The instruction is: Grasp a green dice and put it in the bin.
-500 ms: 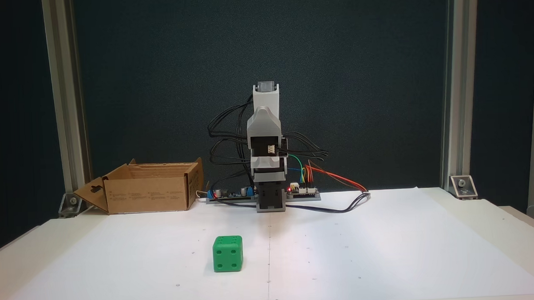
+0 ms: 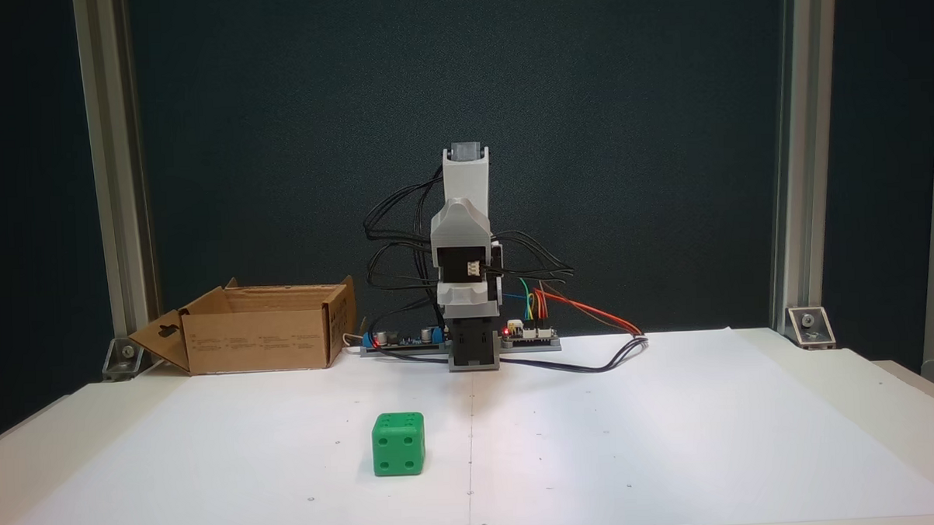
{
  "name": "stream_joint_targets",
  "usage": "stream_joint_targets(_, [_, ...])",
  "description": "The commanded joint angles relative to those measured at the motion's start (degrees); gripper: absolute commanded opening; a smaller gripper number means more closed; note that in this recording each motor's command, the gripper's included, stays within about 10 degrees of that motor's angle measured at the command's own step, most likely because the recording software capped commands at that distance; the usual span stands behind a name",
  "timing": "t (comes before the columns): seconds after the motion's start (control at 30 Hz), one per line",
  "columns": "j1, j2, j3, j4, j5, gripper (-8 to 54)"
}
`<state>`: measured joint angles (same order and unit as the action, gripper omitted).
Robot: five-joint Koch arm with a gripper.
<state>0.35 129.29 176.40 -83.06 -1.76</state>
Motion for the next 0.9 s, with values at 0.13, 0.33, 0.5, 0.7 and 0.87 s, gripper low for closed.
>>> stream_joint_targets(0.13, [0.4, 6.3, 2.7, -0.1, 1.0, 44.0])
stream_joint_targets(0.33, [0.4, 6.3, 2.7, 0.9, 1.0, 43.9])
stream_joint_targets(0.5, [0.4, 6.3, 2.7, 1.8, 1.0, 43.9])
stream_joint_targets(0.7, [0.4, 6.3, 2.7, 3.2, 1.0, 43.9])
stream_joint_targets(0.87, [0.4, 6.3, 2.7, 3.9, 1.0, 43.9])
